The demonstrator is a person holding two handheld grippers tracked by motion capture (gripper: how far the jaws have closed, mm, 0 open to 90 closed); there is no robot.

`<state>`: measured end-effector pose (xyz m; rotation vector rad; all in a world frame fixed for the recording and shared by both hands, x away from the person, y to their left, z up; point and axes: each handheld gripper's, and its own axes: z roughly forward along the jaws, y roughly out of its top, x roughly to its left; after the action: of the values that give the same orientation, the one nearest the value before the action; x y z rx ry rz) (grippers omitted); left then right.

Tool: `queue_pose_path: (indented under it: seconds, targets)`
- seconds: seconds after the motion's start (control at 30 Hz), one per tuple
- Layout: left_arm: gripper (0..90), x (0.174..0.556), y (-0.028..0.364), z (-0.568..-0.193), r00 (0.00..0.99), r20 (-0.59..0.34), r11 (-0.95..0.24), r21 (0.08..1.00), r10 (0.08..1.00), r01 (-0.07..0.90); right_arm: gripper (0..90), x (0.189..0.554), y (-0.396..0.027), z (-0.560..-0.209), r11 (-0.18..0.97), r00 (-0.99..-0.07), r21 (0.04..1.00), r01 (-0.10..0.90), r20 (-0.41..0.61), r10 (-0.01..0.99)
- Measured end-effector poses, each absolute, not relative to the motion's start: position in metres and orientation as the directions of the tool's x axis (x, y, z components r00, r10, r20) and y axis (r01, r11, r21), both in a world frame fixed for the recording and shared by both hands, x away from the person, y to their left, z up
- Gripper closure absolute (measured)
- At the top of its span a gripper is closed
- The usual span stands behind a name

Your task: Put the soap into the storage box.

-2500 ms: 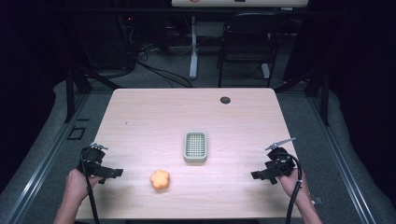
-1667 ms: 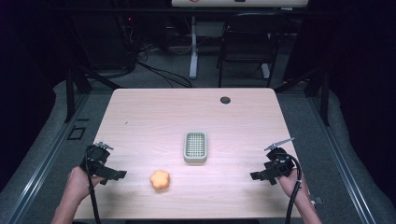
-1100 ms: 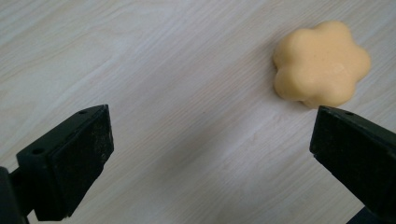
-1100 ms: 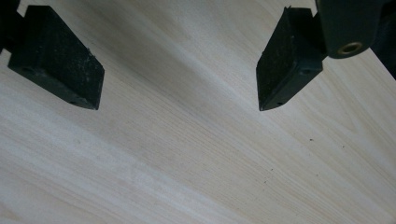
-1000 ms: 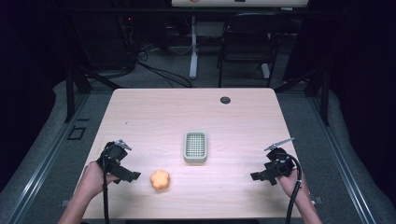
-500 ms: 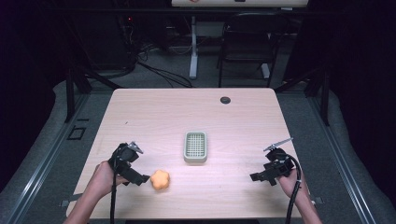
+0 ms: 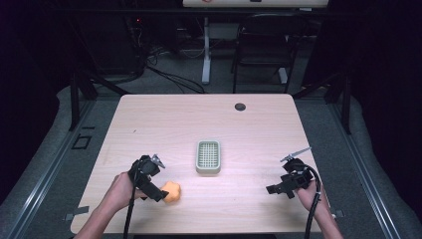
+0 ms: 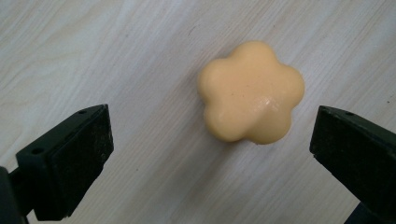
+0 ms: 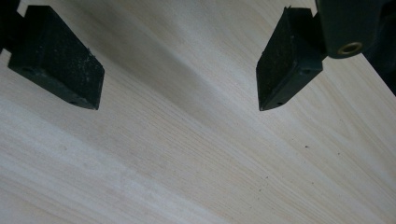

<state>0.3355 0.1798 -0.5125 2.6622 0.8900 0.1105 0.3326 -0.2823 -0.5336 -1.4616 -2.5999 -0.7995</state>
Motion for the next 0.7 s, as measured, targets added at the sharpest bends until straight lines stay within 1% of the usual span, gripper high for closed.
queue_pose_path:
  seconds: [0.23, 0.3, 0.4, 0.7]
  targets:
    - [0.0, 0.335, 0.165, -0.519, 0.820, -0.025, -0.775, 0.311, 0.572, 0.551, 15.0, 0.333, -0.282, -0.534, 0.419, -0.548, 0.404, 0.813, 0.290, 0.785]
    - [0.0, 0.335, 0.162, -0.521, 0.825, -0.026, -0.781, 0.306, 0.565, 0.544, 15.1, 0.331, -0.281, -0.535, 0.394, -0.531, 0.415, 0.820, 0.297, 0.794]
    - [0.0, 0.335, 0.157, -0.523, 0.830, -0.023, -0.789, 0.296, 0.557, 0.538, 15.0, 0.333, -0.282, -0.534, 0.425, -0.550, 0.398, 0.813, 0.283, 0.786]
    - [0.1, 0.336, 0.146, -0.528, 0.847, -0.018, -0.814, 0.264, 0.531, 0.517, 15.0, 0.332, -0.281, -0.535, 0.415, -0.543, 0.399, 0.818, 0.296, 0.786]
